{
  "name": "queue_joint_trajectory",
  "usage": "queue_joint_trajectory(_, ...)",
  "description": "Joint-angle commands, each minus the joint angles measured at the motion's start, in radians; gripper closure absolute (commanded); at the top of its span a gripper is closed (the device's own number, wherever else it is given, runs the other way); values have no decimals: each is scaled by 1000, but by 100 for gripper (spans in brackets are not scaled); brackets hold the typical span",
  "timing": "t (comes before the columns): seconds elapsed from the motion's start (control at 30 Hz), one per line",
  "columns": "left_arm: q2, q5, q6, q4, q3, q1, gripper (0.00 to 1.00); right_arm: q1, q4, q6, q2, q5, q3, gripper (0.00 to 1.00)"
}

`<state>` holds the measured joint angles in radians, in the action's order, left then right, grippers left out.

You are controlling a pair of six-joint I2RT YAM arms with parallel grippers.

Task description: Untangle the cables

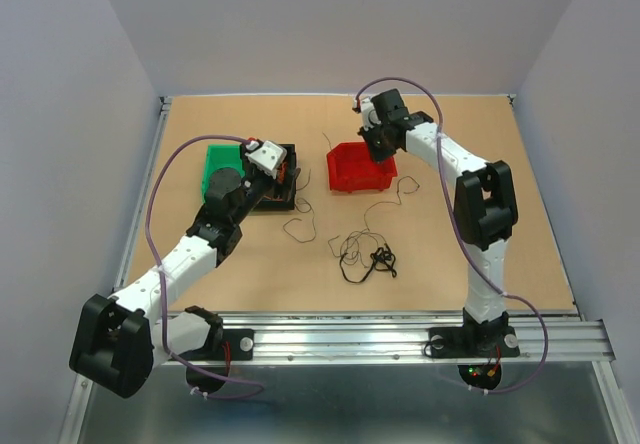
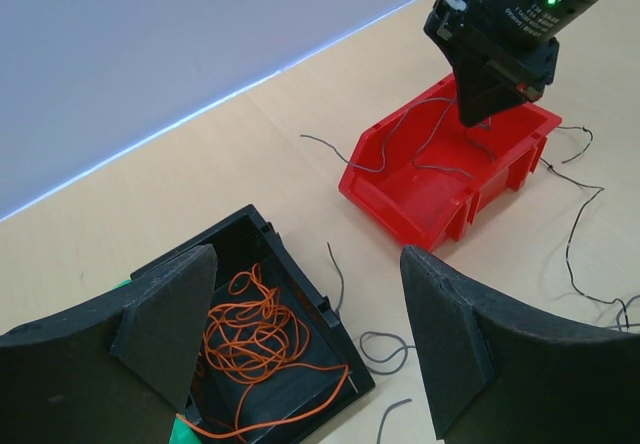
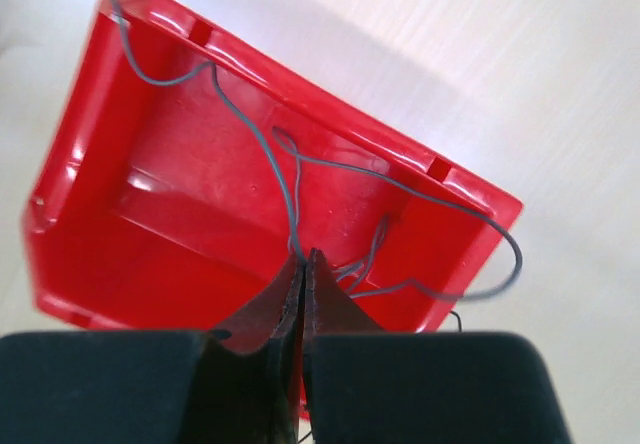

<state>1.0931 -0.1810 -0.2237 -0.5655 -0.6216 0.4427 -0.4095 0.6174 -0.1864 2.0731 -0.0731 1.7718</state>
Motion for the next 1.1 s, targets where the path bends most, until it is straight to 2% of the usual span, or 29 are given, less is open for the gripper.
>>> queue_joint_trajectory(0.0, -6, -18, -14, -37, -46, -6, 15, 0, 116, -9, 59, -73, 89, 99)
queue_joint_trajectory(0.2, 1, -23, -19, -34, -49, -6, 15, 0, 183, 42, 130, -30, 165, 96)
queue_joint_trajectory(0.5, 14, -32, -25, -27, -56, -6, 15, 0, 185, 67, 249, -40, 219, 96)
queue_joint_trajectory(0.7, 22, -35, -29, -17, -61, -6, 15, 0, 180, 85, 225, -10, 250, 94)
queue_joint_trajectory(0.97, 19, -41, -31, -16, -63, -6, 15, -2, 153, 113, 78, -31, 192, 72)
queue_joint_trajectory(1.07, 22, -44, -34, -14, -63, -6, 16, -2, 148, 128, 48, -5, 169, 69)
